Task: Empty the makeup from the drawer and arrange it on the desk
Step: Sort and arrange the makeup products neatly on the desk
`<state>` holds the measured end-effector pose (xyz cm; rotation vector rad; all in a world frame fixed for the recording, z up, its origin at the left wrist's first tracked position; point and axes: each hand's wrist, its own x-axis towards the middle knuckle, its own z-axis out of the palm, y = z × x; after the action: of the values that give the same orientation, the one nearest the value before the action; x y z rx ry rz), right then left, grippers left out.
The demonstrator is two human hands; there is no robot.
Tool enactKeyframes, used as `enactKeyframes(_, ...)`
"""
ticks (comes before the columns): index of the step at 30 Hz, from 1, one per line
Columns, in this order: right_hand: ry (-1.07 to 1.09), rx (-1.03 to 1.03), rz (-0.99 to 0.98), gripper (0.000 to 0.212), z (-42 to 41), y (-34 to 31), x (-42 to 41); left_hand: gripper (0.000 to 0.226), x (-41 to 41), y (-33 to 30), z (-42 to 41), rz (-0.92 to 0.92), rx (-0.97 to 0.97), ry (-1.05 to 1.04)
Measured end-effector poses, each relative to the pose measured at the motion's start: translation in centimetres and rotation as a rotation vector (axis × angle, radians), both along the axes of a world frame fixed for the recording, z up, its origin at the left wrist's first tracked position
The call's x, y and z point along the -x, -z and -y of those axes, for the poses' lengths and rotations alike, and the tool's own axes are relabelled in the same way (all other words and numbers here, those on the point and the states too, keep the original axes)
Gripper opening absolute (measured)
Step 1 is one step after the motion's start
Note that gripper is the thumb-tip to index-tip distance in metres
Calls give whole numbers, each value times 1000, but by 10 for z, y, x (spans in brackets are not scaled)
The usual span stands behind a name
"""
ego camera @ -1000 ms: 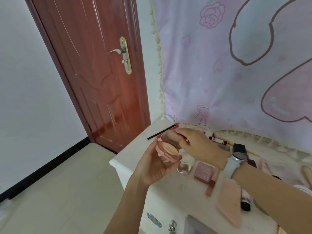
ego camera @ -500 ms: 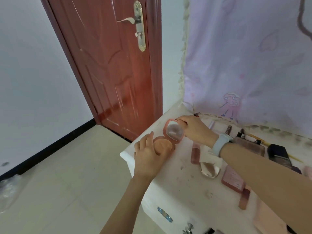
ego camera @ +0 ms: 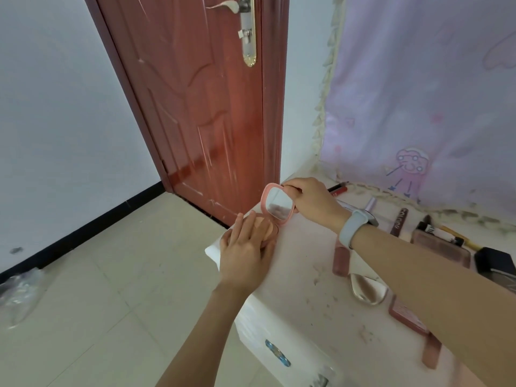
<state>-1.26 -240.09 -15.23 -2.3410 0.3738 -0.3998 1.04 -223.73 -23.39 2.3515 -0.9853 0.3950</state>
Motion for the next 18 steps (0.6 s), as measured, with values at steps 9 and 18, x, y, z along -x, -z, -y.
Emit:
enactKeyframes(9,19,129,-34,29,11,2,43,47,-1,6,-1,5,-82,-3)
enactKeyframes(18,-127,801,-519,60,3,9,110,41,35,0,-2,143,178,-104)
